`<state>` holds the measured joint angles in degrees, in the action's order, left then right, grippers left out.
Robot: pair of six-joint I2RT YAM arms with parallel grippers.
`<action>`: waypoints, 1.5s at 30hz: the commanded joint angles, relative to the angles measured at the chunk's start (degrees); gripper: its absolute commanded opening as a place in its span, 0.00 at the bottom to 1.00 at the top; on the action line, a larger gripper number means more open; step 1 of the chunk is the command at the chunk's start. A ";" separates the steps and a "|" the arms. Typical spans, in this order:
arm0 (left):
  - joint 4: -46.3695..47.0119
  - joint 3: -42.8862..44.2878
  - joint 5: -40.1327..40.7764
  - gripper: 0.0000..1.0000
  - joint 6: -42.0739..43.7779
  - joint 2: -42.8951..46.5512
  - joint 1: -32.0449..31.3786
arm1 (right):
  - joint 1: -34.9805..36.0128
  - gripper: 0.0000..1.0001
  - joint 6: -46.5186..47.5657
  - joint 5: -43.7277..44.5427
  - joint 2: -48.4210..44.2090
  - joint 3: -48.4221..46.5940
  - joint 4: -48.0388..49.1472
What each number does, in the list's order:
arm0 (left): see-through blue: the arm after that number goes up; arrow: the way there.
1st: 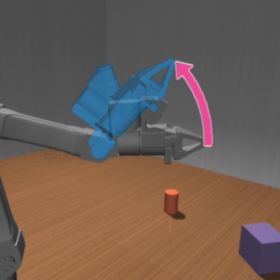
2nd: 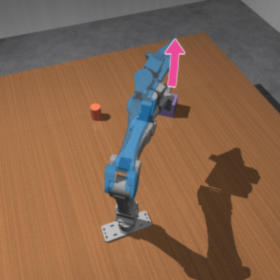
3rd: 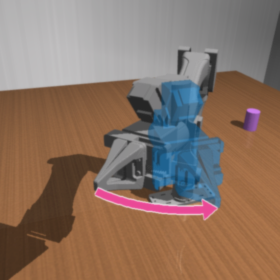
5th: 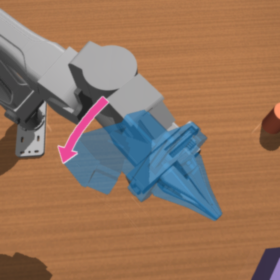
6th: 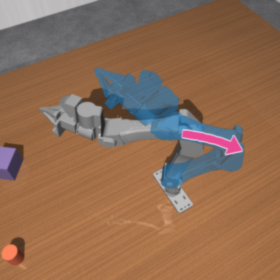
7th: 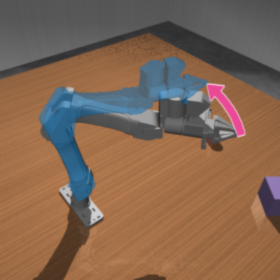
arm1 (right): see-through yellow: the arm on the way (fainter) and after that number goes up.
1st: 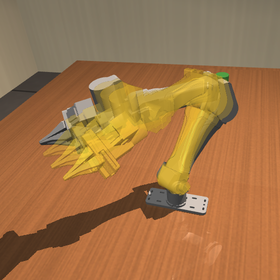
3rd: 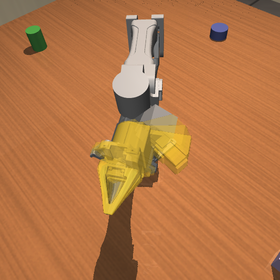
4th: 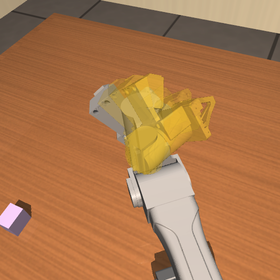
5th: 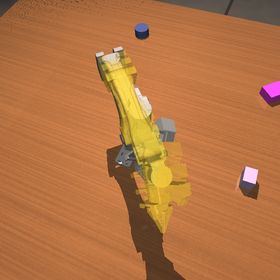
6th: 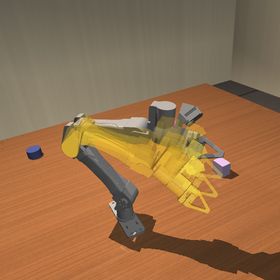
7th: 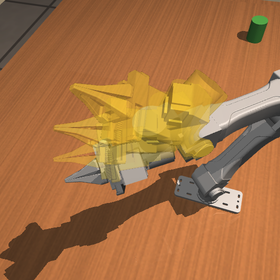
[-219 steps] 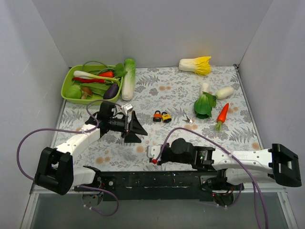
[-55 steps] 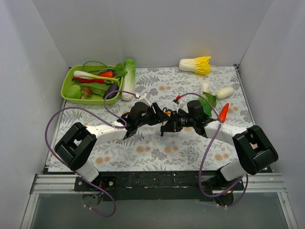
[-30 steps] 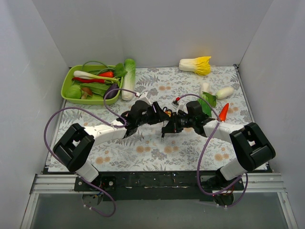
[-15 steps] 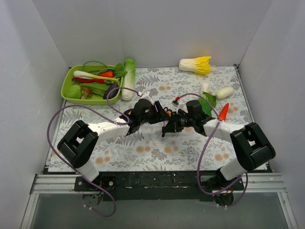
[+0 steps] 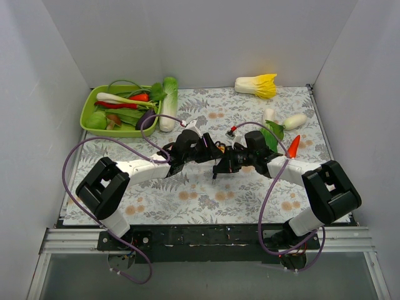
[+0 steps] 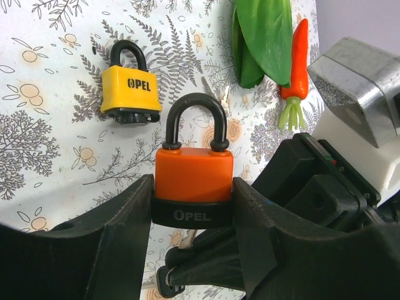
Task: Unlock with the key
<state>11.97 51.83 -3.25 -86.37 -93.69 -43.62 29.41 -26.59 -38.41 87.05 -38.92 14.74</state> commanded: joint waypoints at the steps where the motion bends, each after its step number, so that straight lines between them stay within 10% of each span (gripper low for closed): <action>1: 2.80 -0.42 -0.71 0.00 -0.03 2.11 -0.07 | -1.02 0.01 0.66 -1.57 -0.39 -2.74 0.90; 45: 7.72 -3.58 -1.51 0.00 5.86 2.63 -2.53 | -6.73 0.01 -3.73 -0.88 1.38 -5.03 7.32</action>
<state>19.90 49.12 -3.70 -82.72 -93.69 -44.01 24.99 -29.08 -44.95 90.80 -40.62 16.84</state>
